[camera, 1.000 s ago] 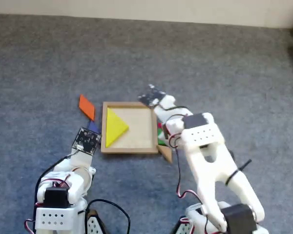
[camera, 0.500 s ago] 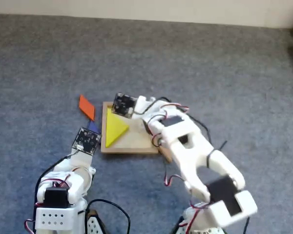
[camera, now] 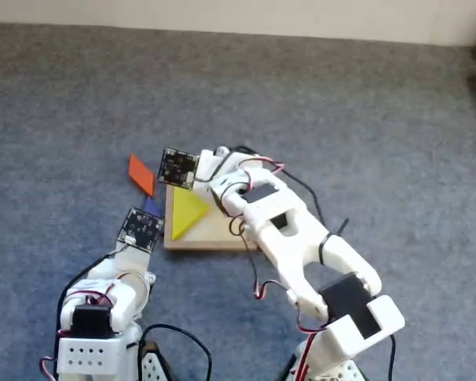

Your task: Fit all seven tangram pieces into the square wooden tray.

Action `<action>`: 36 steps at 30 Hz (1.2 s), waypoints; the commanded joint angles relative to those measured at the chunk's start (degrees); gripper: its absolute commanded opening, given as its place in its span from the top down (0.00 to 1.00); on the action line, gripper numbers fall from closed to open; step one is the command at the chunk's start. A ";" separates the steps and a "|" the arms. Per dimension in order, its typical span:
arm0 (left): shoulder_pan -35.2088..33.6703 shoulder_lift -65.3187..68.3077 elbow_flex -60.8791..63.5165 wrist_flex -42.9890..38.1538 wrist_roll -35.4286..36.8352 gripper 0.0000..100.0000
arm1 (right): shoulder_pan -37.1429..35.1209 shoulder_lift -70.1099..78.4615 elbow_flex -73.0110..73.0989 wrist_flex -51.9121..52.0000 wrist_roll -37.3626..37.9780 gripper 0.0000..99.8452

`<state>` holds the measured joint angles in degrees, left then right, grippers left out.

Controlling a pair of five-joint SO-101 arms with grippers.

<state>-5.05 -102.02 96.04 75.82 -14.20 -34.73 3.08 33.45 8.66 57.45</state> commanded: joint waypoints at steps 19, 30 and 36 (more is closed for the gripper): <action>-0.57 -1.98 1.19 0.26 0.62 1.00 | -2.95 -1.36 1.80 4.35 0.53 0.87; -0.57 -1.98 1.19 0.26 0.62 1.00 | -2.33 -1.27 2.24 5.85 0.88 0.99; -0.57 -1.98 1.19 0.26 0.62 1.00 | 1.01 -1.27 2.42 5.93 0.97 0.99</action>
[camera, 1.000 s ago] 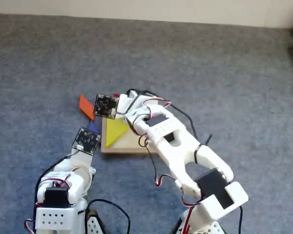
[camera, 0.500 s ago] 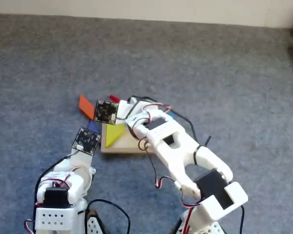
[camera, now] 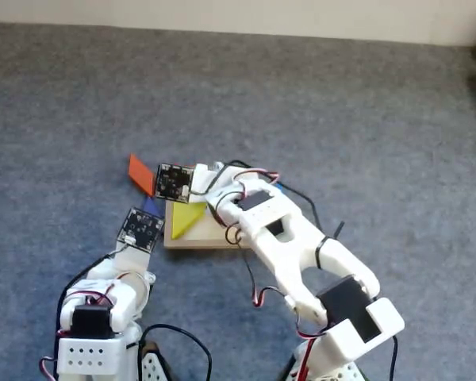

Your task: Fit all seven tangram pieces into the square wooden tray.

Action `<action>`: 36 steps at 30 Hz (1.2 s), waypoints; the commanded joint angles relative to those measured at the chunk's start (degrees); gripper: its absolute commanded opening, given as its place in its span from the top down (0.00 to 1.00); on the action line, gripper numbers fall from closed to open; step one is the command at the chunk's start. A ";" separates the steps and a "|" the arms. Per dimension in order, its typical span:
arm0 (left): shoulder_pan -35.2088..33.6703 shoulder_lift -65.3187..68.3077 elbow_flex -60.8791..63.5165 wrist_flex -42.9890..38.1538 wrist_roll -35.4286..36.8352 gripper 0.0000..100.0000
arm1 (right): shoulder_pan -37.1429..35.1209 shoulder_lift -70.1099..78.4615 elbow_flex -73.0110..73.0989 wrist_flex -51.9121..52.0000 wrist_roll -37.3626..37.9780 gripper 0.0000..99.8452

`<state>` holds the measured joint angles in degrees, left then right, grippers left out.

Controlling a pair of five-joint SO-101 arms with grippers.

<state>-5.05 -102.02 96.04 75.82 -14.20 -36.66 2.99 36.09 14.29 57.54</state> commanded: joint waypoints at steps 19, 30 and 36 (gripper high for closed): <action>-0.57 -1.98 1.19 0.26 0.62 1.00 | 4.79 -20.70 13.14 0.31 0.53 0.81; -0.57 -1.98 1.19 0.26 0.62 1.00 | 4.70 -21.14 13.14 0.22 -1.49 0.89; -0.57 -1.98 1.19 0.26 0.62 1.00 | 6.20 -20.62 10.33 2.59 -12.48 0.99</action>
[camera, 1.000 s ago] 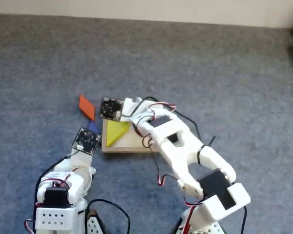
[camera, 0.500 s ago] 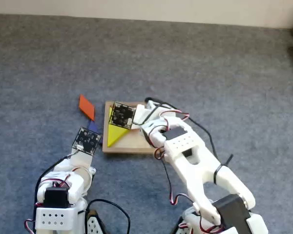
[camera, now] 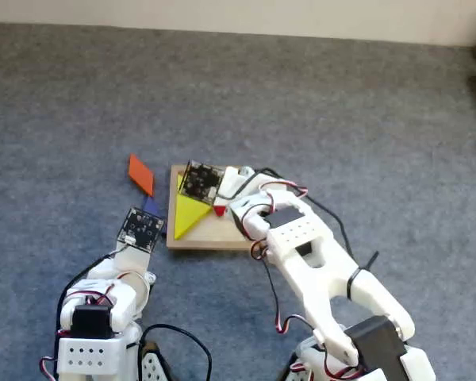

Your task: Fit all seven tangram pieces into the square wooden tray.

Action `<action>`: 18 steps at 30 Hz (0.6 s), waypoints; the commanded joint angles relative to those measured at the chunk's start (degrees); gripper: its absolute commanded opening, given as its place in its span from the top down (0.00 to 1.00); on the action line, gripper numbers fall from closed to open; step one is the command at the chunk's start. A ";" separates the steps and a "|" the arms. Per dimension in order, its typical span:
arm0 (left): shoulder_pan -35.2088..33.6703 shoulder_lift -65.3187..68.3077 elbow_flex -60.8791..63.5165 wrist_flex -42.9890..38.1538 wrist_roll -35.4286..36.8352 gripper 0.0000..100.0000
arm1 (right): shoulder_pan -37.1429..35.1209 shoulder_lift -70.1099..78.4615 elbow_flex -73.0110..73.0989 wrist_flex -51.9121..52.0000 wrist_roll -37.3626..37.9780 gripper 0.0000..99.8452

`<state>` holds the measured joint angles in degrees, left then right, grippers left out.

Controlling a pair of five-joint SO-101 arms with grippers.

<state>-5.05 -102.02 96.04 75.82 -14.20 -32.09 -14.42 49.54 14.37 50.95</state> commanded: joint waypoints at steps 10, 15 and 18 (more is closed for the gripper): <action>-0.57 -1.98 1.19 0.26 0.62 1.00 | 4.09 -3.21 -18.15 26.59 -25.23 1.00; -0.57 -1.98 1.19 0.26 0.62 1.00 | 4.44 -3.21 -18.07 27.12 -35.08 1.00; -0.57 -1.98 1.19 0.26 0.62 1.00 | 4.53 -3.12 -16.84 27.03 -39.38 1.00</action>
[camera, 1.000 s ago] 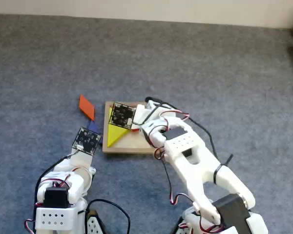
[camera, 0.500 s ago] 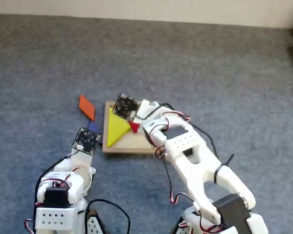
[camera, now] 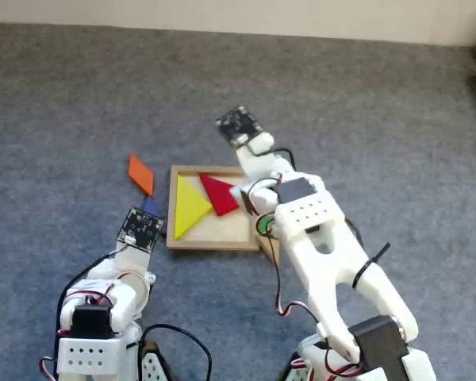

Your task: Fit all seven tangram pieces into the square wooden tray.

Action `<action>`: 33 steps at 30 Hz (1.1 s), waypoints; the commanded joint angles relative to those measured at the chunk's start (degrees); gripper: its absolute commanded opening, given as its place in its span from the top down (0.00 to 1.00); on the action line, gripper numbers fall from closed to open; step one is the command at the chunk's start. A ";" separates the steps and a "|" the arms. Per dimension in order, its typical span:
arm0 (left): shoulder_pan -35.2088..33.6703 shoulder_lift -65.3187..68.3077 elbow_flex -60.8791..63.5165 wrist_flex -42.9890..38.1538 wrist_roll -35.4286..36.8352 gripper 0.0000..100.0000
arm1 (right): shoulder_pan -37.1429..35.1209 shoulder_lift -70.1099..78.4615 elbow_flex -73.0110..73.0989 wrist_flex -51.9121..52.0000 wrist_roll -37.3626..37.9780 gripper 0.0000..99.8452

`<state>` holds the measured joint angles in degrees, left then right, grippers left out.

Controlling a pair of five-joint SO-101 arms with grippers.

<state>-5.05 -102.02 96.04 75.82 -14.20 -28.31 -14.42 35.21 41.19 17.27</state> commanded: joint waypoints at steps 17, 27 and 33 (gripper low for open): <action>-0.57 -1.98 1.19 0.26 0.62 1.00 | 0.48 12.35 -5.14 -0.04 -6.68 1.00; -0.57 -1.98 1.19 0.26 0.62 1.00 | 0.57 21.85 -12.18 -0.04 -6.68 1.00; -0.57 -1.98 1.19 0.26 0.62 1.00 | 0.57 22.64 -15.25 -0.04 -6.68 1.00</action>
<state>-5.05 -102.02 96.04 75.82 -14.20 -28.31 9.14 24.66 41.19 11.03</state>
